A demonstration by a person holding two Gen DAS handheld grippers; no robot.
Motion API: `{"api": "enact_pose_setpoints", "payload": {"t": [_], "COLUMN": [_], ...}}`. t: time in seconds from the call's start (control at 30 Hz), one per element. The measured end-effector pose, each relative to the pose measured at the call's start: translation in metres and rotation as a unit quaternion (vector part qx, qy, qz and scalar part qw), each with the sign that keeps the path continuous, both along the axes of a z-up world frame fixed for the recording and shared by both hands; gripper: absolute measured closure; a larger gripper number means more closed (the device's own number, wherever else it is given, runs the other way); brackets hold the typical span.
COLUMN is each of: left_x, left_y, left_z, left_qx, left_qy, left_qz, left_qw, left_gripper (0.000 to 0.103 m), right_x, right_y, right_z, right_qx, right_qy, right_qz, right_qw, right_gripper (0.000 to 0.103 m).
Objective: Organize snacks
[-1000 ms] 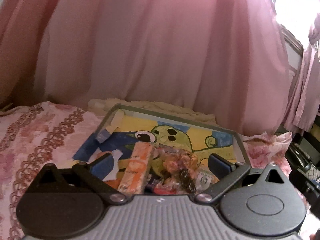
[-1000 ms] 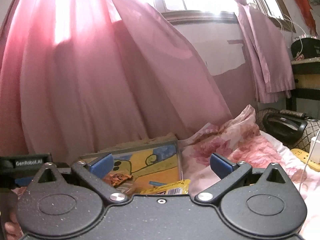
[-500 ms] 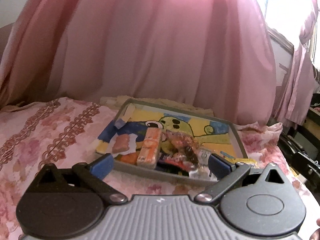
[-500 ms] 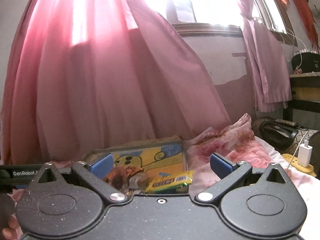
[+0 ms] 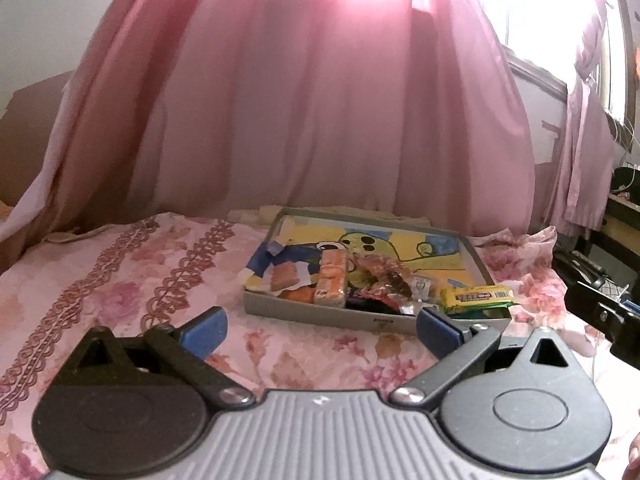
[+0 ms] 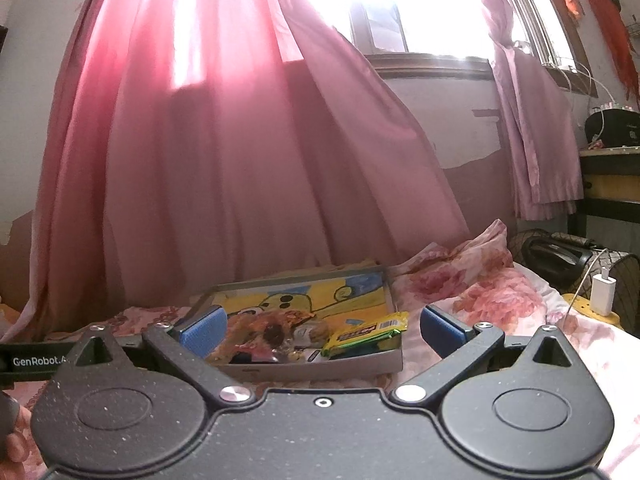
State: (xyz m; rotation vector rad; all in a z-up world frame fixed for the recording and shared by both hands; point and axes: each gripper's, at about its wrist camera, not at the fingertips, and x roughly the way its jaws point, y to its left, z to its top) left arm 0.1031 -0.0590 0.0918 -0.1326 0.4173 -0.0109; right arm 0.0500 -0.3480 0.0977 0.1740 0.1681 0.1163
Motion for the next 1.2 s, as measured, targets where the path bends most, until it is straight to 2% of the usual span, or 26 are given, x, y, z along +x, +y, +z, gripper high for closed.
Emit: {"api": "enact_pose_setpoints", "payload": {"t": [0.37, 0.73, 0.93, 1.2], "left_x": [-0.04, -0.074, -0.085, -0.093], "left_y": [0.018, 0.037, 0.043, 0.041], "left_z": [-0.006, -0.022, -0.034, -0.044], "left_qx": [-0.001, -0.018, 0.003, 0.014], "left_qy": [-0.004, 0.02, 0.051, 0.06], "left_qz": [0.006, 0.017, 0.024, 0.016], "left_qw": [1.0, 0.9995, 0.9984, 0.998], "left_gripper": [0.0, 0.0, 0.0, 0.0], "right_x": [-0.046, -0.077, -0.083, -0.083], "right_y": [0.014, 0.029, 0.04, 0.047], "right_z": [-0.013, -0.024, -0.028, -0.042], "right_qx": [-0.009, -0.034, -0.049, -0.055], "right_qy": [0.02, 0.036, 0.048, 0.077], "right_qz": [-0.009, -0.014, -0.011, 0.0], "right_qw": [1.0, 0.999, 0.998, 0.996], "right_gripper": [0.001, 0.001, 0.001, 0.001]}}
